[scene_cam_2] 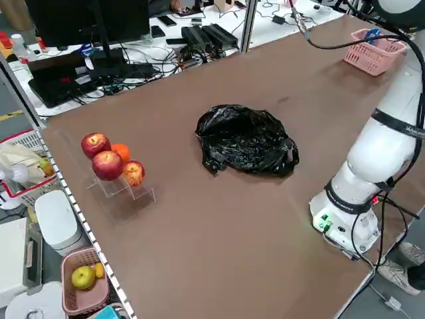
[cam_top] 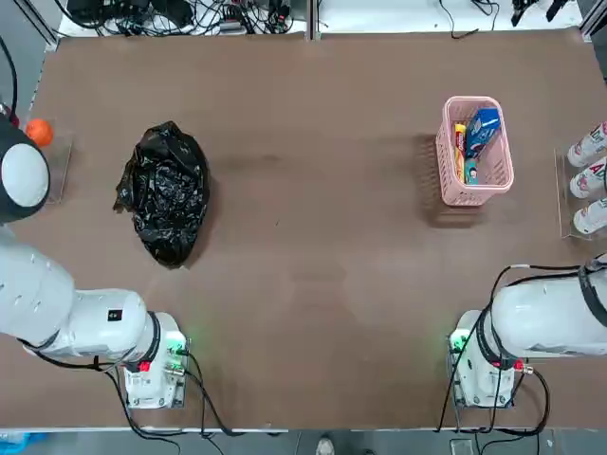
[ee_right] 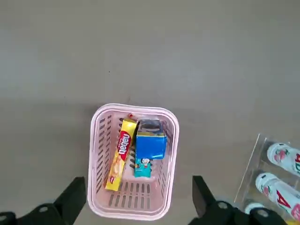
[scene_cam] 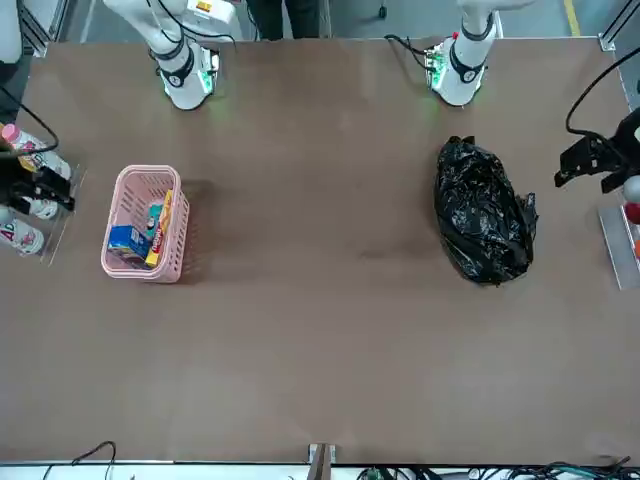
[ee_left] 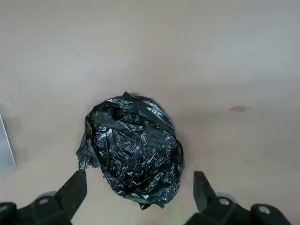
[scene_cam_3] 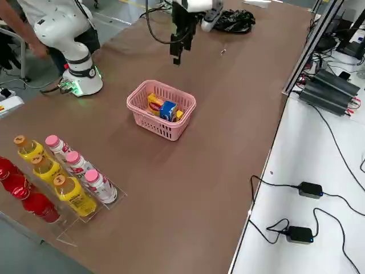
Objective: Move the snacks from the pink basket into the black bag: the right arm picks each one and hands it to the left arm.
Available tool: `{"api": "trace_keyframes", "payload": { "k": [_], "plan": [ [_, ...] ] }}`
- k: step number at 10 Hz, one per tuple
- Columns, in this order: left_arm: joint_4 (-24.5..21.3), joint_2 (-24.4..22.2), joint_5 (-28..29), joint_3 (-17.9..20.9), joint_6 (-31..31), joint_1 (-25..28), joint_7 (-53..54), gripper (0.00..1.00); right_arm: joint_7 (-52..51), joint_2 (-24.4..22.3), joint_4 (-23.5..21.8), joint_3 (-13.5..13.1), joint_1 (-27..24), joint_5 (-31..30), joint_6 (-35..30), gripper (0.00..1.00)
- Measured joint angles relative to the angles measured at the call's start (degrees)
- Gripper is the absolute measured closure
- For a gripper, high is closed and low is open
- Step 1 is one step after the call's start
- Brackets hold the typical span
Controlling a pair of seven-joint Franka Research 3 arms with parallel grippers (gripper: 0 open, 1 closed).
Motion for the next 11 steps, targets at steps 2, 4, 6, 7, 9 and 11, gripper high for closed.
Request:
{"api": "trace_keyframes", "payload": {
  "k": [2, 4, 6, 7, 9, 11],
  "plan": [
    [0.0, 0.0, 0.0, -0.4, 0.0, 0.0, -0.2, 0.00, -0.3, 0.1, -4.4, -0.1, -0.1, 0.0, 4.8, 0.00],
    [-0.1, 0.0, 0.0, -0.4, -0.2, 0.1, -1.9, 0.00, -1.0, 0.2, -8.1, -0.5, -1.0, 0.8, 9.1, 0.00],
    [-0.4, 0.1, 0.0, -0.4, -0.4, 0.1, -4.7, 0.00, -2.9, 0.3, -12.1, -0.7, -2.9, 2.1, 12.9, 0.00],
    [-0.4, 0.1, 0.0, -0.4, -0.5, 0.1, -5.3, 0.00, -3.2, 0.3, -13.0, -0.8, -3.7, 2.5, 13.3, 0.00],
    [-0.8, 0.2, 0.0, -0.4, -0.6, 0.2, -5.7, 0.00, -3.3, 0.5, -15.0, -0.8, -4.4, 3.4, 14.8, 0.00],
    [-1.0, 0.2, 0.0, -0.3, -0.8, 0.4, -5.7, 0.00, -3.4, 1.0, -18.9, -0.8, -4.7, 3.6, 18.9, 0.00]
  ]
}}
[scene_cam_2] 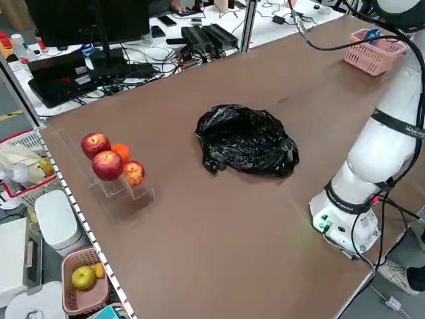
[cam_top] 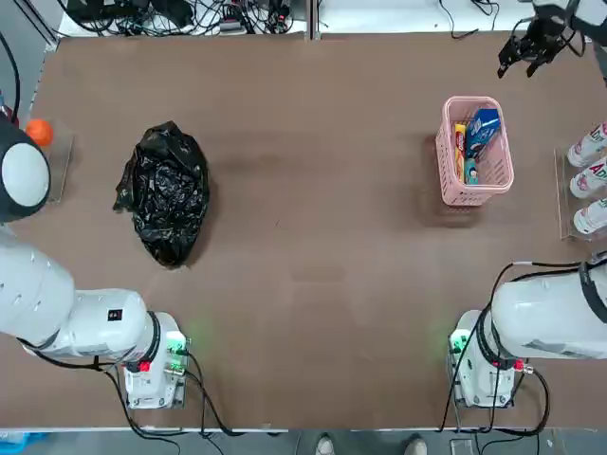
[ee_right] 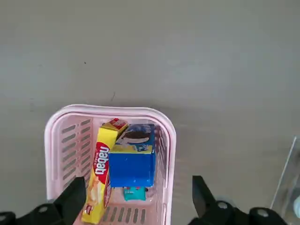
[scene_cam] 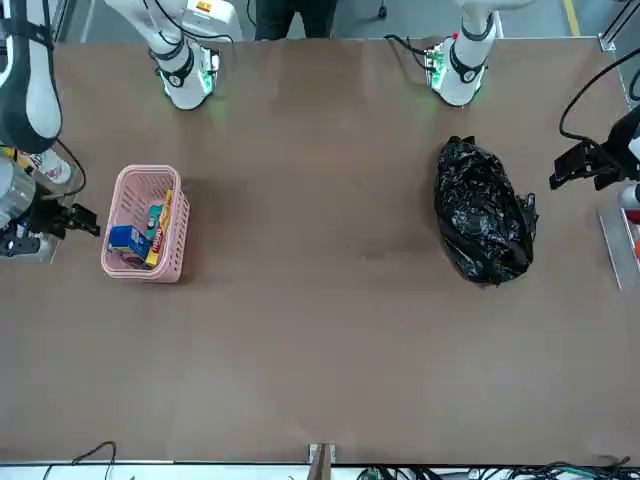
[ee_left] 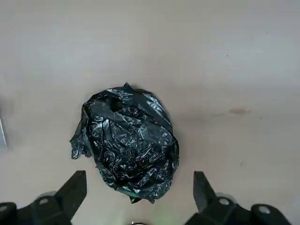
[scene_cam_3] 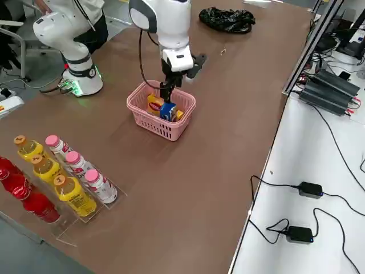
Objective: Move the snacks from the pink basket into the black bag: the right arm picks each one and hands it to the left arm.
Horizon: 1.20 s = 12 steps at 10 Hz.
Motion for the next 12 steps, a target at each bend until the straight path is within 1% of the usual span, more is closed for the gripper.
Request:
{"api": "trace_keyframes", "payload": {
  "k": [5, 12],
  "plan": [
    [-0.2, 0.8, 0.0, 0.0, -0.1, 0.2, -1.9, 0.00, -0.1, 0.3, -6.6, 0.2, 0.0, 0.0, 6.0, 0.00],
    [-0.2, 0.9, 0.0, 0.1, 0.0, 0.2, -2.1, 0.00, -0.4, 0.3, -10.7, 0.8, 1.2, 0.0, 10.6, 0.00]
  ]
}}
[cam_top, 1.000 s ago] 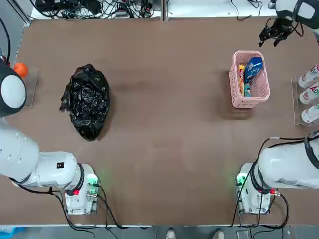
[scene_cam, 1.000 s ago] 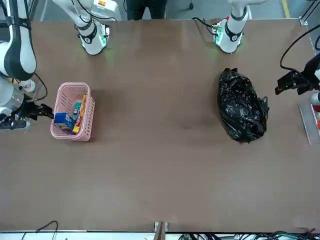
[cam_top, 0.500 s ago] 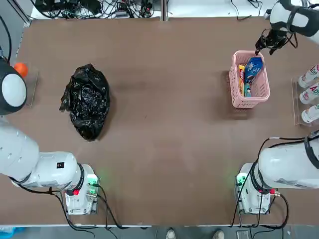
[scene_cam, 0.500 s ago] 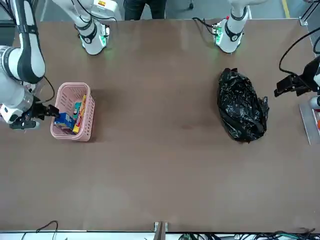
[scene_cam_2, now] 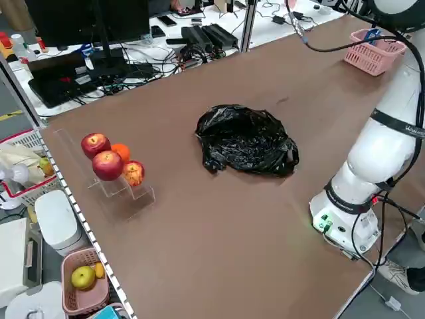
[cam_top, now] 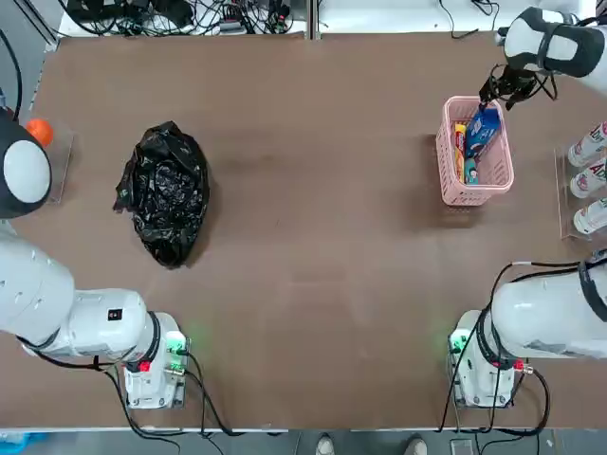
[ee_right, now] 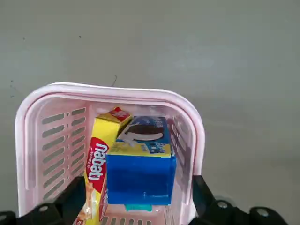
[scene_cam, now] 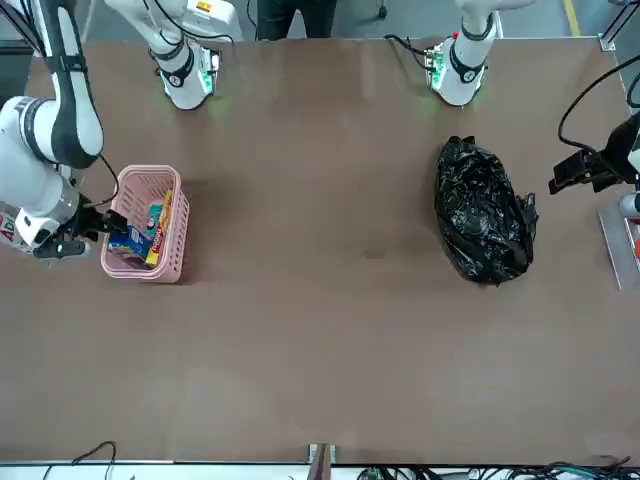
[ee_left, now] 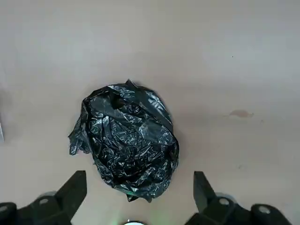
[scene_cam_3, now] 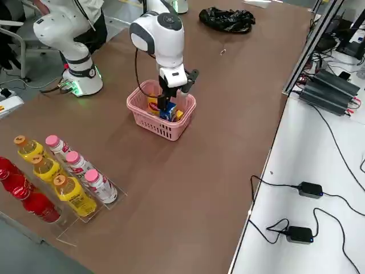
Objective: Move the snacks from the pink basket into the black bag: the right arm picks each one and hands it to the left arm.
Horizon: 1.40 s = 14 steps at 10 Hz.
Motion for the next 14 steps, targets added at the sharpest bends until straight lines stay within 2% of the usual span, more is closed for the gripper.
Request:
{"api": "trace_keyframes", "payload": {
  "k": [4, 14],
  "plan": [
    [0.0, 1.4, 0.0, 0.0, 0.0, -0.1, 0.0, 0.00, -1.6, 0.2, -1.2, 0.0, 0.6, 0.0, 2.8, 0.00],
    [0.0, 1.4, 2.0, -0.1, 0.0, -0.3, 0.0, 0.00, -3.1, 1.9, -2.8, -0.7, -0.4, 0.2, 5.5, 0.00]
  ]
}}
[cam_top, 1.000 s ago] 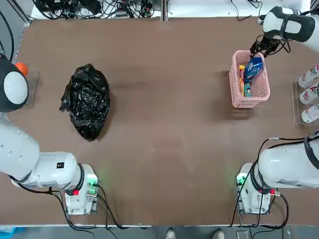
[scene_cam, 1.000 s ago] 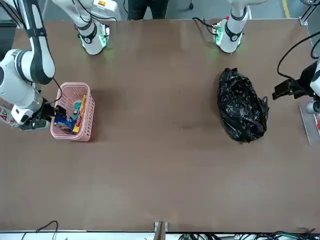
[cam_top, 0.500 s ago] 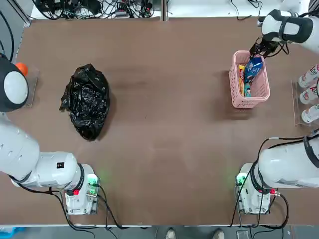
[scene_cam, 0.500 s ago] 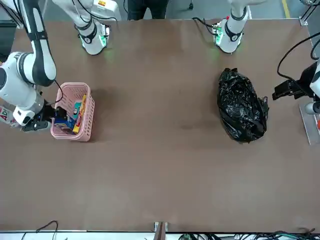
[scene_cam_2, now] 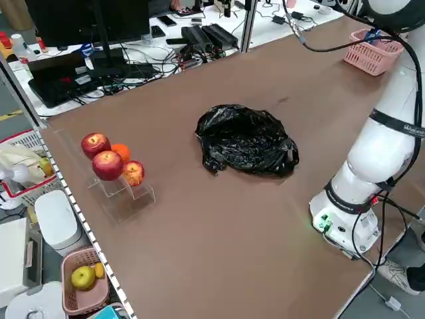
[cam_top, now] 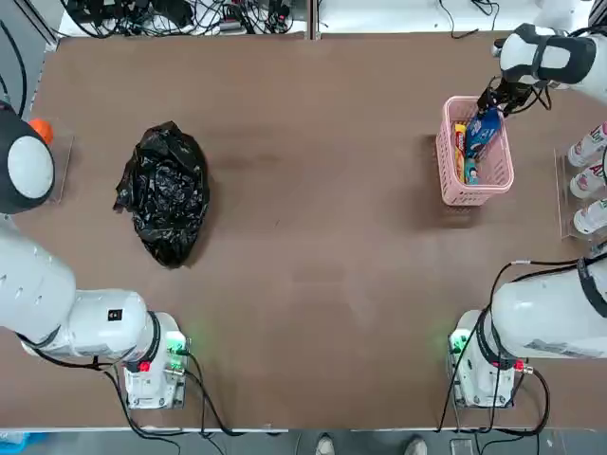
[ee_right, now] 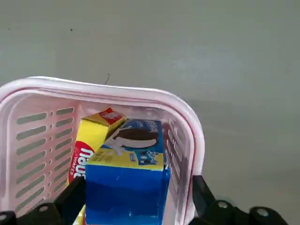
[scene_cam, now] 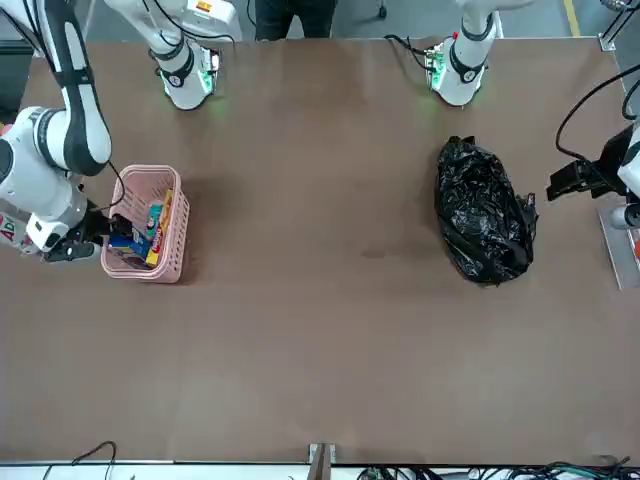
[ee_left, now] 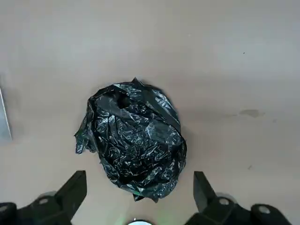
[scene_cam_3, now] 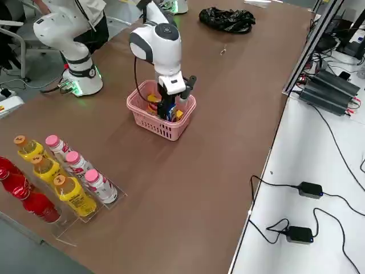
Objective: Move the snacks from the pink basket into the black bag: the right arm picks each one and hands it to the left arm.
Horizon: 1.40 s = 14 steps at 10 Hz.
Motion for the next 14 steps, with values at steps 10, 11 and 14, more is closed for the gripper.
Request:
{"api": "trace_keyframes", "payload": {
  "k": [10, 11, 14],
  "plan": [
    [0.1, 0.0, 0.0, 0.0, 0.0, 0.4, 0.0, 0.00, 2.2, -0.1, -2.3, 0.1, 0.0, 1.2, 2.1, 0.00],
    [0.1, 0.0, 0.0, 0.0, 0.0, 0.4, 0.0, 0.00, 2.3, -0.1, -2.3, 0.1, 0.0, 1.2, 2.1, 0.00],
    [0.1, 0.0, 0.0, 0.0, 0.0, 0.4, 0.0, 0.00, 2.6, -0.2, -2.3, 0.2, 0.0, 1.2, 1.6, 0.03]
  ]
}}
